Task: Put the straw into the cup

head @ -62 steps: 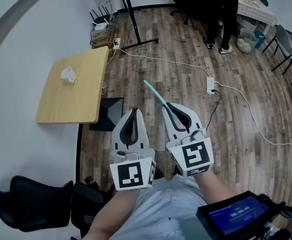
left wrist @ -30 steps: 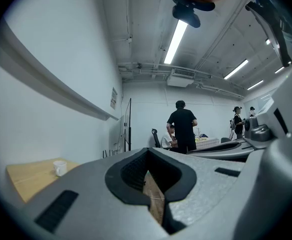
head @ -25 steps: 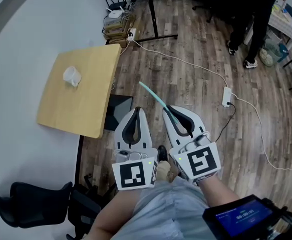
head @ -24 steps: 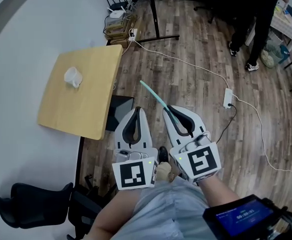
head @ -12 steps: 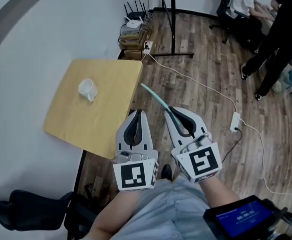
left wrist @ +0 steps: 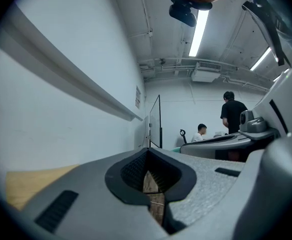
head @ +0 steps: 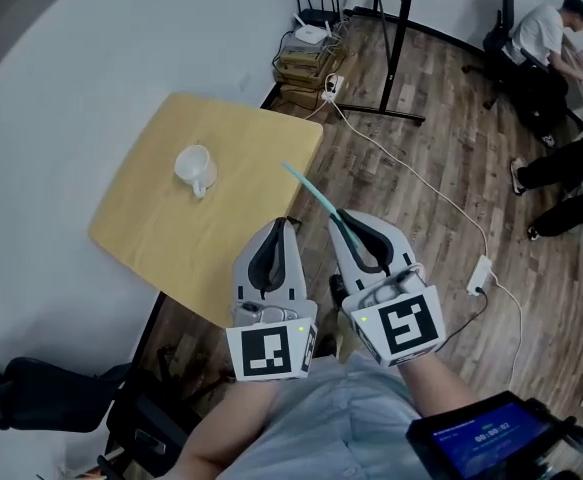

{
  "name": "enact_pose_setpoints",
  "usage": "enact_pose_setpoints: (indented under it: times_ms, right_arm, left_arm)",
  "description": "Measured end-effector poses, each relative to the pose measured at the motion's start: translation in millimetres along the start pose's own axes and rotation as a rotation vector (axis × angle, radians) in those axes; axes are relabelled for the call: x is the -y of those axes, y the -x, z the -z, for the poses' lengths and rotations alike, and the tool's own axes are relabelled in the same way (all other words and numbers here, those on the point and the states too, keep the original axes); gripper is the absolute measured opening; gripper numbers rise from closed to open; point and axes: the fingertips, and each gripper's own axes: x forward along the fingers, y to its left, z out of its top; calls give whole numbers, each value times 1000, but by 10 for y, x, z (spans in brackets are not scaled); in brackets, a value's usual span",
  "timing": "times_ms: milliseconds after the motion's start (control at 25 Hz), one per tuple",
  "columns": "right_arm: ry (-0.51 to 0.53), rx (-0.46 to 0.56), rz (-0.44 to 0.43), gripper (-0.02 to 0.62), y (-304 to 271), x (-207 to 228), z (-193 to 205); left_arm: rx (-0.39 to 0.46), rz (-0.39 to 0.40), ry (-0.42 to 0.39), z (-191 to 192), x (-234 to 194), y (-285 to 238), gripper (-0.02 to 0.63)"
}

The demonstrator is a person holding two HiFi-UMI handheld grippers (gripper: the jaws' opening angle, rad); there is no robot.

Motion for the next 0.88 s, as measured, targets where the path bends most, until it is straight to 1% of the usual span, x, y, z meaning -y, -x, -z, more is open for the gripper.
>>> enact_pose_setpoints:
  times_ms: [160,360,480,680,800,880]
  right_arm:
    - [-23,-18,-75,25,-431,191,60]
    - [-57,-42,-208,25,-1084,366,159]
    - [-73,-27,-294,25,-1380,359,92]
    - [-63,-2,-445,25,-1796,279,-20]
    - [-61,13,-510,25,-1993,254,-103]
    - [-34,15,-542,25,-2129,221,-137]
  left_arm:
    - [-49,-63,-6,140,-188,-387,-3]
    - [-90,-182,-3,239,-522,-883,-3]
    - [-82,-256,4,190,-684,-1077,-3]
    - [-79,-374,-14,153,-962,-1289,-3]
    - [-62,-455,-15,97,-1114,-1309,-3]
    - [-54,-505,-21,77,-1251,-1282,-3]
